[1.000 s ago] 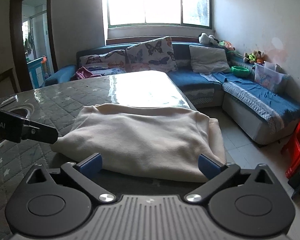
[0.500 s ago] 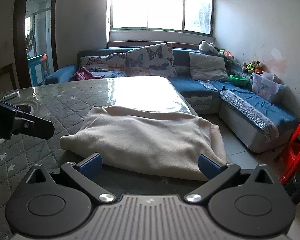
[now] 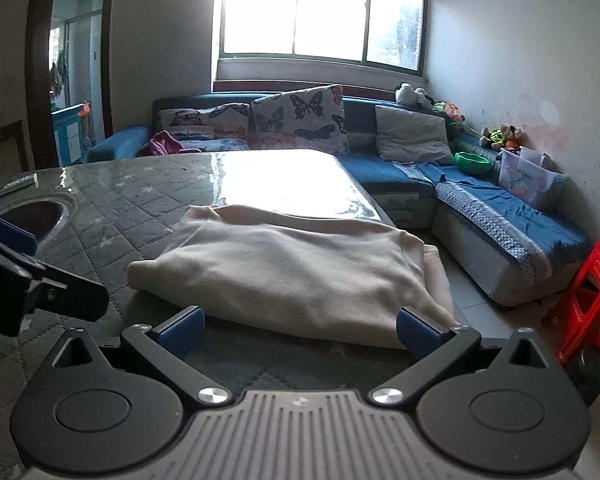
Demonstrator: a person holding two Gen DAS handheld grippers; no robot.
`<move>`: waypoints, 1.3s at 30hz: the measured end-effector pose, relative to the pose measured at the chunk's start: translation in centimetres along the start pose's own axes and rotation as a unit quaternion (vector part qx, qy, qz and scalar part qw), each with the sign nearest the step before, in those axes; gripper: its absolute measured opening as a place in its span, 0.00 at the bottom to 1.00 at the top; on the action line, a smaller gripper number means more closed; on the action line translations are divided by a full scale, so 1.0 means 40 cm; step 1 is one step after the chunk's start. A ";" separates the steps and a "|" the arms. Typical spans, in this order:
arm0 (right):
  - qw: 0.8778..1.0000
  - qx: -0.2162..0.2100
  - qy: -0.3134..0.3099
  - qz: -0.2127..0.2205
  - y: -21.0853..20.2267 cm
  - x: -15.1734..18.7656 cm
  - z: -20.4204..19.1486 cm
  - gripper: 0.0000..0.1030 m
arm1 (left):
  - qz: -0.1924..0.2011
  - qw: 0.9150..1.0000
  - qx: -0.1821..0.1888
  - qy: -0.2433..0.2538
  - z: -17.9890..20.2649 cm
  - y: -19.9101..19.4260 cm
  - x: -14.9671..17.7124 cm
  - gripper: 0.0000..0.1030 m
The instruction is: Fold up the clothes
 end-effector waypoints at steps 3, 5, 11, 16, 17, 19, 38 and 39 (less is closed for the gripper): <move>1.000 -0.002 0.003 -0.003 -0.001 0.004 0.005 1.00 | -0.001 1.000 0.001 0.001 0.000 0.002 0.001 1.00; 1.000 -0.002 0.003 -0.006 -0.001 0.008 0.006 1.00 | -0.005 1.000 0.002 0.001 -0.002 0.007 0.005 1.00; 1.000 -0.006 0.001 -0.017 0.000 0.020 0.003 1.00 | -0.020 1.000 0.005 0.002 -0.009 0.028 0.025 1.00; 1.000 -0.013 -0.004 -0.028 -0.001 0.030 -0.008 1.00 | -0.025 1.000 0.002 0.002 -0.013 0.033 0.037 1.00; 0.999 -0.013 -0.005 -0.030 -0.003 0.031 -0.010 1.00 | -0.026 1.000 0.001 0.002 -0.013 0.034 0.039 1.00; 0.999 -0.014 -0.007 -0.033 -0.006 0.034 -0.014 1.00 | -0.026 1.000 0.001 0.002 -0.014 0.032 0.042 1.00; 0.997 -0.010 0.019 -0.068 -0.002 0.064 -0.028 1.00 | -0.033 0.999 -0.005 -0.014 -0.059 0.040 0.083 1.00; 0.997 -0.009 0.019 -0.069 -0.001 0.065 -0.028 1.00 | -0.033 0.999 -0.004 -0.016 -0.062 0.041 0.084 1.00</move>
Point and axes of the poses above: each gripper's, at about its wrist camera, not at the fingertips, and y roughly the way its jaws point, z to its right, x to its underside, the point moved 8 cm from there along y, roughly the way its jaws point
